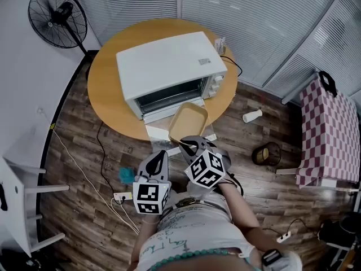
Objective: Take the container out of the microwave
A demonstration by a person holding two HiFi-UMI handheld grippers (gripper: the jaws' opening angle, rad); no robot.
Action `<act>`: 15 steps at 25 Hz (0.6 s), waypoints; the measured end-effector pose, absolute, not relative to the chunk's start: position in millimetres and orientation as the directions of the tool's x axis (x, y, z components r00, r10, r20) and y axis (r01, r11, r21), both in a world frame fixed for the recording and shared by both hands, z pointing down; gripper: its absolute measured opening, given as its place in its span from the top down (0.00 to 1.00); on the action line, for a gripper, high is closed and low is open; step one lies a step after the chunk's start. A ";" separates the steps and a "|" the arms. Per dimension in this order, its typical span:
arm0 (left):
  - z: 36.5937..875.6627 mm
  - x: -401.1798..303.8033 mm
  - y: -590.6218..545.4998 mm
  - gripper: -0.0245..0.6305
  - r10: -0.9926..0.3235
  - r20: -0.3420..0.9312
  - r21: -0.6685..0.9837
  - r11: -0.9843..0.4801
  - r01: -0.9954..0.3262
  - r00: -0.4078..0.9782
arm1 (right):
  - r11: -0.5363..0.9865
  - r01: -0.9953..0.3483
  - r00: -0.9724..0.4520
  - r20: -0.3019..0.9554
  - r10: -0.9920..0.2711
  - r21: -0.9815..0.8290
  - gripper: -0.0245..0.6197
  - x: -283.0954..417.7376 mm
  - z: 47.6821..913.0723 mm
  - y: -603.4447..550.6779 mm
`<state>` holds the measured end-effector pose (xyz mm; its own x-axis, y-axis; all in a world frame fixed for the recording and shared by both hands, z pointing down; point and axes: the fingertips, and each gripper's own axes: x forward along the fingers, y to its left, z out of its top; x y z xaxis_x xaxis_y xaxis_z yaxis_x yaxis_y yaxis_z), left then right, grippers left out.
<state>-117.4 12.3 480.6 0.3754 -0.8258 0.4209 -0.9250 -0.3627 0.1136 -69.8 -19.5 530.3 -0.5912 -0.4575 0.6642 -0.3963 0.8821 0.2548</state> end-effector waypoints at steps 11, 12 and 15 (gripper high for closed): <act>484.1 -115.1 7.3 0.94 -0.816 0.437 0.105 -0.371 -0.923 0.378 | 0.889 -0.381 -0.597 0.667 -0.446 0.254 0.94 -72.1 532.2 -25.8; 484.3 -115.1 6.7 0.94 -0.816 0.438 0.105 -0.371 -0.923 0.378 | 0.890 -0.379 -0.597 0.668 -0.445 0.254 0.94 -72.2 532.6 -26.3; 483.8 -114.6 5.5 0.94 -0.816 0.437 0.102 -0.373 -0.922 0.379 | 0.892 -0.375 -0.598 0.670 -0.441 0.253 0.94 -72.3 533.4 -26.6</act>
